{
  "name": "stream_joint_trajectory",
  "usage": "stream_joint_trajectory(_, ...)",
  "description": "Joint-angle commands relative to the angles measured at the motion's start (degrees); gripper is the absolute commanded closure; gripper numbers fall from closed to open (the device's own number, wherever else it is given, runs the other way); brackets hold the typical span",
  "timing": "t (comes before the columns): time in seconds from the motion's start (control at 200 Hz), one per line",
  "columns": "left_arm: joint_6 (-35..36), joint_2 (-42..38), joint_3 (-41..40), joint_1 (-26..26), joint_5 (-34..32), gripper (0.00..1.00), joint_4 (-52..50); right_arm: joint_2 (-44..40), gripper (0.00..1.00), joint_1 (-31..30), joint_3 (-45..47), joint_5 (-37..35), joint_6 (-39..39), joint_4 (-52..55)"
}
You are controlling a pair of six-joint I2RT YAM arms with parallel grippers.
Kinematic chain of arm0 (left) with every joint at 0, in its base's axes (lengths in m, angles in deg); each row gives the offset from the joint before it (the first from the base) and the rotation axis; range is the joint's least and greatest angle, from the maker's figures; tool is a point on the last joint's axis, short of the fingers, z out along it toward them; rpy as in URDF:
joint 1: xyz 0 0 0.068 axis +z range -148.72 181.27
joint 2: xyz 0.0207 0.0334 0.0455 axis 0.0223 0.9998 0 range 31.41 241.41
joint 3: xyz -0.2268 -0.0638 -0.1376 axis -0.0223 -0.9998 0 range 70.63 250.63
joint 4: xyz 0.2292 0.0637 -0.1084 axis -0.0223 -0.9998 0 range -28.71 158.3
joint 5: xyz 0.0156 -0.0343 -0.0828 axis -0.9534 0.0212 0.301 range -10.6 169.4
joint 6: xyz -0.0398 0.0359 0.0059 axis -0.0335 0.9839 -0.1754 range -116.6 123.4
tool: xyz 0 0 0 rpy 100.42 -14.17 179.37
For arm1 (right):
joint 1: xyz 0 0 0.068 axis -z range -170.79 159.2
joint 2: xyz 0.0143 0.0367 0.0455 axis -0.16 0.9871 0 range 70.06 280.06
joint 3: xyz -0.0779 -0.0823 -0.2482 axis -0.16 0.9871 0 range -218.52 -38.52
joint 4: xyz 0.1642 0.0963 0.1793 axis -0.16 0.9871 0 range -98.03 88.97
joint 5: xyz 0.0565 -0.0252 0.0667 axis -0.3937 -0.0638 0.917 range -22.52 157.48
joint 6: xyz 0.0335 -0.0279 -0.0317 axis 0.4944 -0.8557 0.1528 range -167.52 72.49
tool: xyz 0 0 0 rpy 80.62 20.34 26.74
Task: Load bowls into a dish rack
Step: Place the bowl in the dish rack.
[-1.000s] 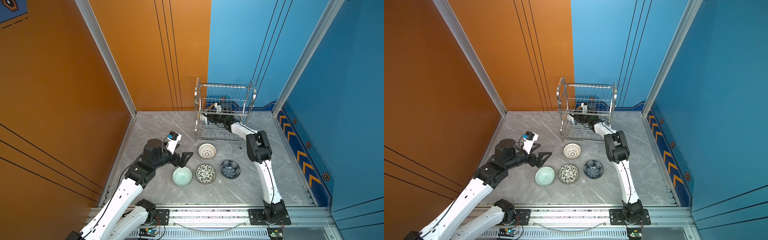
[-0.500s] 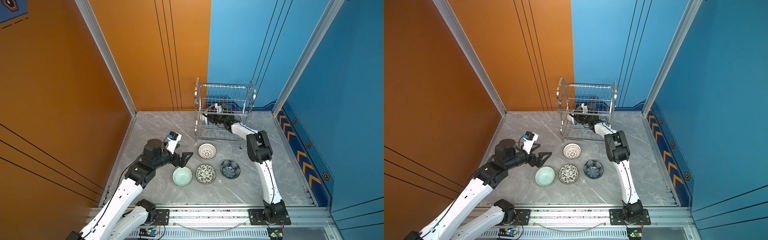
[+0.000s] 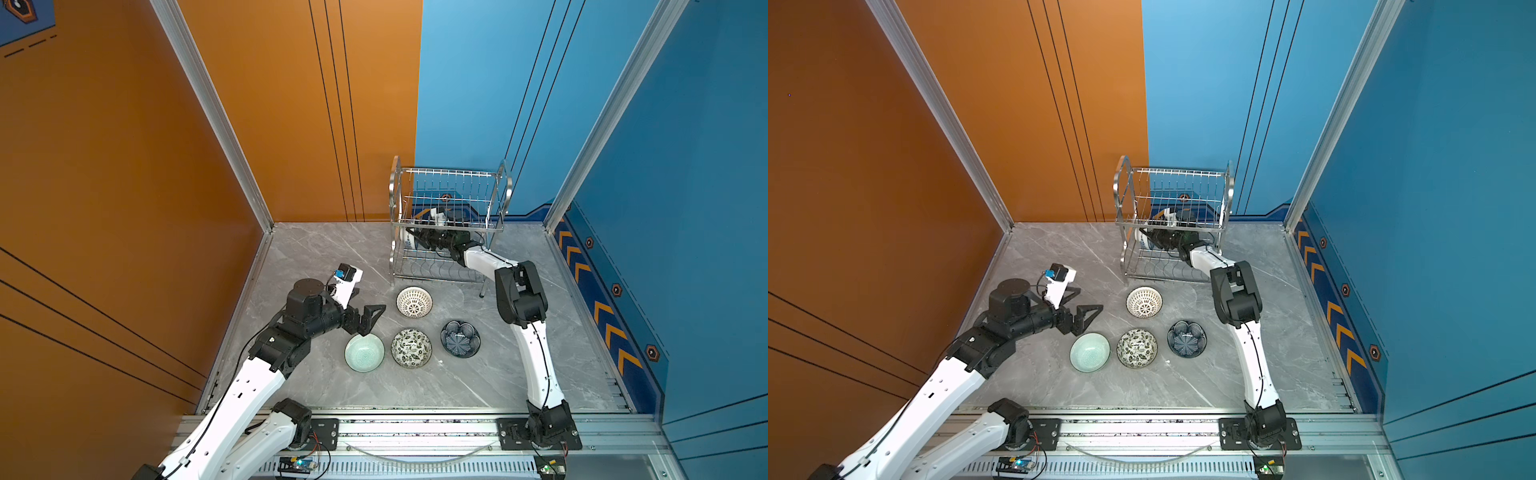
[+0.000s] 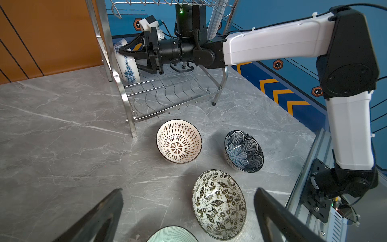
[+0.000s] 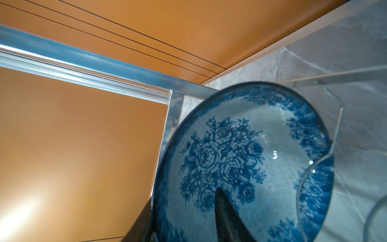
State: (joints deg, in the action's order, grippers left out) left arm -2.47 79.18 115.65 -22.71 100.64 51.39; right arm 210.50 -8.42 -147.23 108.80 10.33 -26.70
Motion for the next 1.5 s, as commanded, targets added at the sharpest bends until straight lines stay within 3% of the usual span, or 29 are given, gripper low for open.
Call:
stream_joint_trajectory(0.0,-0.57,-0.62,-0.68,-0.01,1.38,0.02,0.91,-2.97,0.59,0.75,1.44,-0.54,-0.28,-0.06)
stream_joint_trajectory(1.497,-0.46,-0.05,-0.64,-0.18,1.55,0.02,0.91,-10.72,0.6,3.26,17.59,0.69,5.0,-13.62)
